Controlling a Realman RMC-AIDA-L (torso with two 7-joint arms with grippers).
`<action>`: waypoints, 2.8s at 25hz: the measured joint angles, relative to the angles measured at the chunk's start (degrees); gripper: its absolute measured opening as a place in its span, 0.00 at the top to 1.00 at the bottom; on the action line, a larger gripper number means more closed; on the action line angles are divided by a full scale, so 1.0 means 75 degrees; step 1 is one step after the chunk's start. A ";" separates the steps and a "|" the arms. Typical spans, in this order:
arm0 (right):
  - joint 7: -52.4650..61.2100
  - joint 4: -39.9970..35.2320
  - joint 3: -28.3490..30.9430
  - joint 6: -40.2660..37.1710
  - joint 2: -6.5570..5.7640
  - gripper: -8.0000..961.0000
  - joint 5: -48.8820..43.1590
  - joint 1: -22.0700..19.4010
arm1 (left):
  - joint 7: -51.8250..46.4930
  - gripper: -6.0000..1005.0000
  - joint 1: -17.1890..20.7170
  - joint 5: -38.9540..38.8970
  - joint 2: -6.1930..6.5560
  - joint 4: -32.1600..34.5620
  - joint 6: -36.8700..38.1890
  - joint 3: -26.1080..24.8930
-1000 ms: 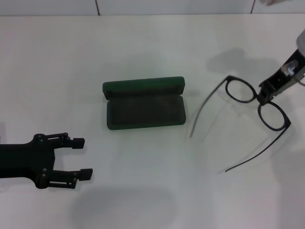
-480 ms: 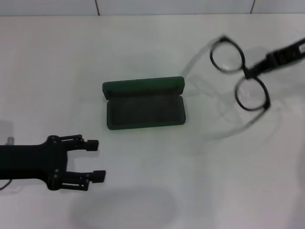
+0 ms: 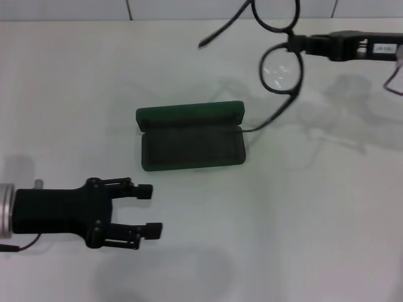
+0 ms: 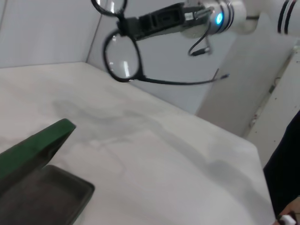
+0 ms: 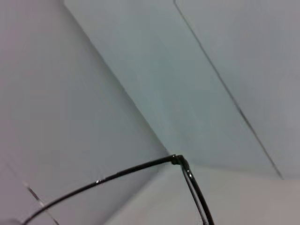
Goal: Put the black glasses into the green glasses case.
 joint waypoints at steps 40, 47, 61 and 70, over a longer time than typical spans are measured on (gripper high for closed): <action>-0.3891 0.4426 -0.0789 0.0481 0.0120 0.96 0.1622 0.1067 | 0.1274 1.00 -0.1435 -0.0670 -0.0463 -0.1643 -0.0822 0.0795; -0.3895 0.4451 -0.1107 0.0552 0.0120 0.95 0.1626 0.1062 | 0.1265 1.00 -0.1401 -0.0841 -0.0458 -0.1659 -0.0840 0.0788; -0.3897 0.4327 -0.1903 0.0076 0.0120 0.95 0.1624 0.1067 | 0.1161 0.99 -0.1463 -0.1042 -0.0459 -0.1662 -0.1030 0.0788; -0.3897 0.4325 -0.2023 -0.0132 0.0120 0.94 0.1617 0.1021 | 0.1087 0.99 -0.1474 -0.1053 -0.0452 -0.1662 -0.1031 0.0788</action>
